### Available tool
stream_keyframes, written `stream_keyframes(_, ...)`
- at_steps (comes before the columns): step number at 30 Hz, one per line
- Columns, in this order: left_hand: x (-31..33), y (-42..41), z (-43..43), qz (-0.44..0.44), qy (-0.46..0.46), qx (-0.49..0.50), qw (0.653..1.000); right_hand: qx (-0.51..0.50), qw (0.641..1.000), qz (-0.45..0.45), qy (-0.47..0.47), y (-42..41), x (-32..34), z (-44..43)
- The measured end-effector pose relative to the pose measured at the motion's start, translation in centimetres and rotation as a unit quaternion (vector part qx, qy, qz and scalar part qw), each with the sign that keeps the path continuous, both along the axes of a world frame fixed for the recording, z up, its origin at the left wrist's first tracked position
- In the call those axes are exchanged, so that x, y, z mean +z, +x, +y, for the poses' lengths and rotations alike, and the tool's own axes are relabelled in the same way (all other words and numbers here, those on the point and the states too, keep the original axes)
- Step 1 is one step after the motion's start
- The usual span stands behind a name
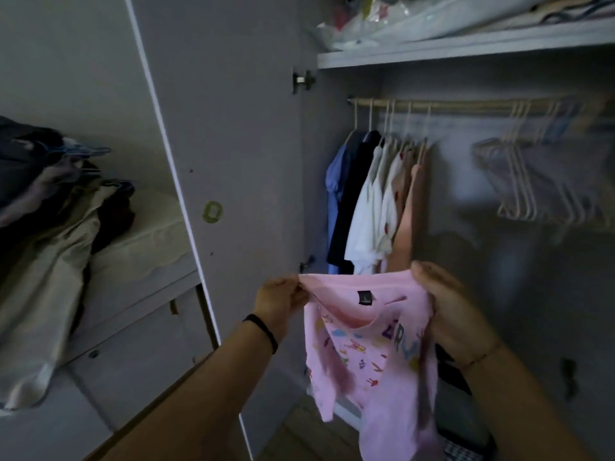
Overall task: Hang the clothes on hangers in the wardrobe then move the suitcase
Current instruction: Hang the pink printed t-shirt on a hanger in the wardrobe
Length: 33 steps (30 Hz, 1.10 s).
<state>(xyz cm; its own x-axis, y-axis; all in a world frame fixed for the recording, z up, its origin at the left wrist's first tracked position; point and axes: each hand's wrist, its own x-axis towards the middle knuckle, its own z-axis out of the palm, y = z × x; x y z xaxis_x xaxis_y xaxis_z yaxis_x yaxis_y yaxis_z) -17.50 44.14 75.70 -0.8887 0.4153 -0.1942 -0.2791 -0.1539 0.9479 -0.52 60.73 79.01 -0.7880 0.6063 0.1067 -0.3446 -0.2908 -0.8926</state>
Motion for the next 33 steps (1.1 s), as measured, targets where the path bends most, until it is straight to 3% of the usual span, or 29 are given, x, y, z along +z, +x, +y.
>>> stream_keyframes(7,0.4,-2.4,8.9,0.022,0.084,-0.110,0.990,-0.094,0.995,-0.031,-0.014,-1.7,-0.1,6.8)
stream_keyframes(12,2.3,-6.7,12.5,0.152,0.045,-0.183,0.970,-0.154,0.987,-0.011,-0.034,-4.2,0.8,11.3)
stream_keyframes(14,3.4,-8.3,13.8,0.166,0.029,-0.213,0.962,-0.164,0.986,0.008,-0.025,-5.2,1.2,12.4)
stream_keyframes(18,4.0,-10.8,16.5,0.135,0.026,-0.260,0.956,-0.196,0.981,0.001,-0.003,-6.8,1.2,14.2)
stream_keyframes(25,4.6,-12.1,21.2,-0.006,0.076,-0.306,0.949,-0.278,0.960,-0.044,0.005,-7.3,0.6,17.3)
stream_keyframes(27,4.7,-12.8,22.4,-0.006,0.074,-0.324,0.943,-0.302,0.952,-0.051,0.017,-7.0,0.6,18.3)
stream_keyframes(33,5.0,-13.7,25.1,0.212,-0.023,-0.355,0.910,-0.280,0.959,-0.041,-0.006,-7.2,0.9,21.4)
